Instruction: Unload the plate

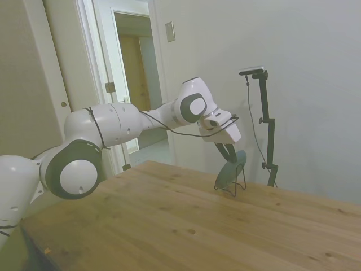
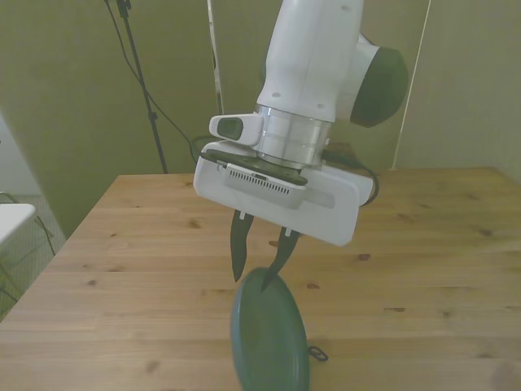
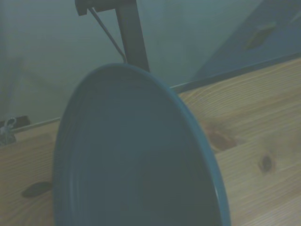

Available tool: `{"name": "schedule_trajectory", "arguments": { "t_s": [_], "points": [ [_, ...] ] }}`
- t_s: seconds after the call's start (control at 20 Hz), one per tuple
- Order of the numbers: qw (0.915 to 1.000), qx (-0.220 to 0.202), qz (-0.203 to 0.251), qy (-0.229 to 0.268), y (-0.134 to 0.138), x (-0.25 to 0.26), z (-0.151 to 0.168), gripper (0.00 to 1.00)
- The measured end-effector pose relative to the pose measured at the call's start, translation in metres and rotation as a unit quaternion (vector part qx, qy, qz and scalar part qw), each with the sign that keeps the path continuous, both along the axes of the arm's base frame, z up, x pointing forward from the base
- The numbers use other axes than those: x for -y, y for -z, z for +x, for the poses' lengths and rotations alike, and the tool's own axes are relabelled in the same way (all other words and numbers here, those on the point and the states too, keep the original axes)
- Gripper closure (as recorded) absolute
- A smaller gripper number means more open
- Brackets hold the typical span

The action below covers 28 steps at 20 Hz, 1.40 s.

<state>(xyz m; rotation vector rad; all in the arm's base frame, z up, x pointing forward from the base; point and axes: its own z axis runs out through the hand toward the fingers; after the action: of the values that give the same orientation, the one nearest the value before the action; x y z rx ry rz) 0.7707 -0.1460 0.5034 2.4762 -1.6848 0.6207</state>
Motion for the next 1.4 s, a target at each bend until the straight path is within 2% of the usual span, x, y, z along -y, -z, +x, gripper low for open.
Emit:
{"name": "schedule_trajectory", "arguments": {
  "t_s": [0.55, 0.75, 0.9, 1.2, 1.4],
  "points": [
    [1.0, 0.0, 0.0, 0.001, -0.001, 0.004, -0.001, 1.0],
    [1.0, 0.005, -0.002, -0.001, -0.009, 0.003, -0.003, 1.0],
    [0.9998, 0.019, -0.002, -0.004, -0.031, 0.001, -0.007, 1.0],
    [0.9969, 0.064, 0.026, -0.038, -0.103, -0.036, -0.028, 1.0],
    [0.9934, 0.051, 0.069, -0.076, -0.129, -0.082, -0.055, 1.0]
  ]
}}
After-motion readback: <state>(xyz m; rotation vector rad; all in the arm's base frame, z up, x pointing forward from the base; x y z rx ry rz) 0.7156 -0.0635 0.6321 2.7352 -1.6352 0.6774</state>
